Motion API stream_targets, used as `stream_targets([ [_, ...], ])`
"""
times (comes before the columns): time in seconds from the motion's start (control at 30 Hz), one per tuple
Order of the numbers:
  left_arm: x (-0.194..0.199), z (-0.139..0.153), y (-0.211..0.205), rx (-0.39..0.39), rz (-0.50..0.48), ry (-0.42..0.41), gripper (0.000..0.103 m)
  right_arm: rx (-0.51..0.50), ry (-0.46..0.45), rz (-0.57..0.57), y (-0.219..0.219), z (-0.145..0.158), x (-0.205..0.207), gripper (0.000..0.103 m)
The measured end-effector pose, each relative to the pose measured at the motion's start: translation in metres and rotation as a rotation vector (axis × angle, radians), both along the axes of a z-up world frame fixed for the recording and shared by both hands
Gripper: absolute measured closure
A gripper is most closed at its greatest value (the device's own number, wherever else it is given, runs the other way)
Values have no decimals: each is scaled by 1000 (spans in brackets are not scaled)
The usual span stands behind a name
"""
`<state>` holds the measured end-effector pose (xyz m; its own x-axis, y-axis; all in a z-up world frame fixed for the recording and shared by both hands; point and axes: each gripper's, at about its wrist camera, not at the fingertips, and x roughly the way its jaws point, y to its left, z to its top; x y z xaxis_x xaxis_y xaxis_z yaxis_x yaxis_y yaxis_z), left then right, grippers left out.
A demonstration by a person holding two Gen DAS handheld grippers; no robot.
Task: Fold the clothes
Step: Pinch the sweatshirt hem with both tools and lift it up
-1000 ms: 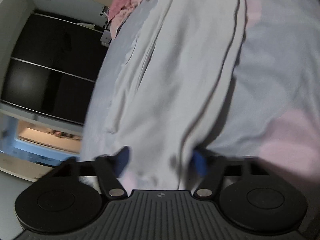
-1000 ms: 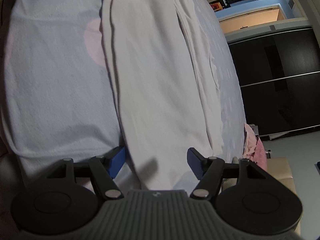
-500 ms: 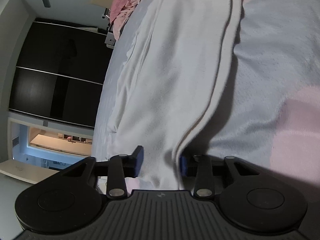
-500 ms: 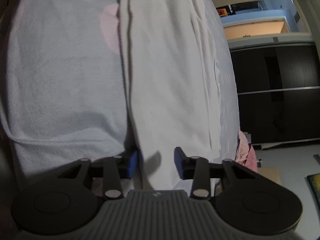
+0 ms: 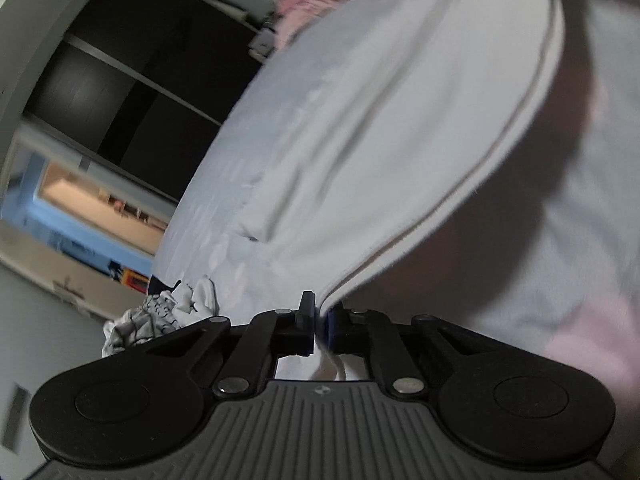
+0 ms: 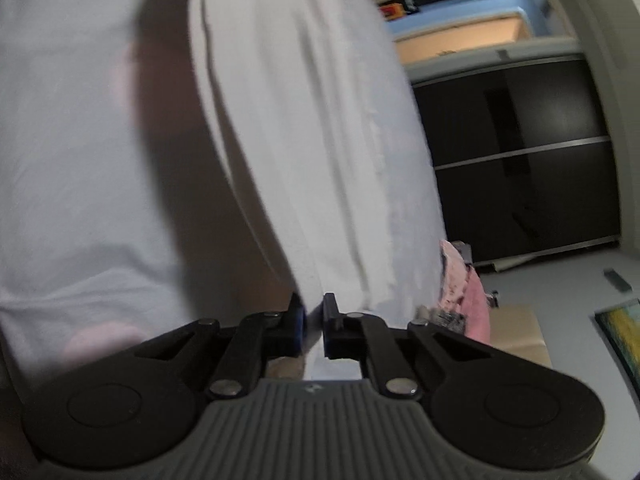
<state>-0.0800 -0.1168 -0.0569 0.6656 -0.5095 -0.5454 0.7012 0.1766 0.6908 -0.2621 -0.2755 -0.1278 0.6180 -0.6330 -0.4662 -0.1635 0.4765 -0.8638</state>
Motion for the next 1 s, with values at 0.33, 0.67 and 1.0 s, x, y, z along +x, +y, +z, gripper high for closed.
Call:
stream_targets([
  [0.33, -16, 97, 26, -145, -10, 61, 100, 10, -208, -72, 14, 94, -37, 95],
  [0.67, -26, 109, 28, -105, -59, 54, 100, 20, -174, -71, 29, 120, -58, 96],
  [1.0, 53, 131, -37, -118, -105, 65, 100, 9, -181, -99, -46, 139, 10, 95],
])
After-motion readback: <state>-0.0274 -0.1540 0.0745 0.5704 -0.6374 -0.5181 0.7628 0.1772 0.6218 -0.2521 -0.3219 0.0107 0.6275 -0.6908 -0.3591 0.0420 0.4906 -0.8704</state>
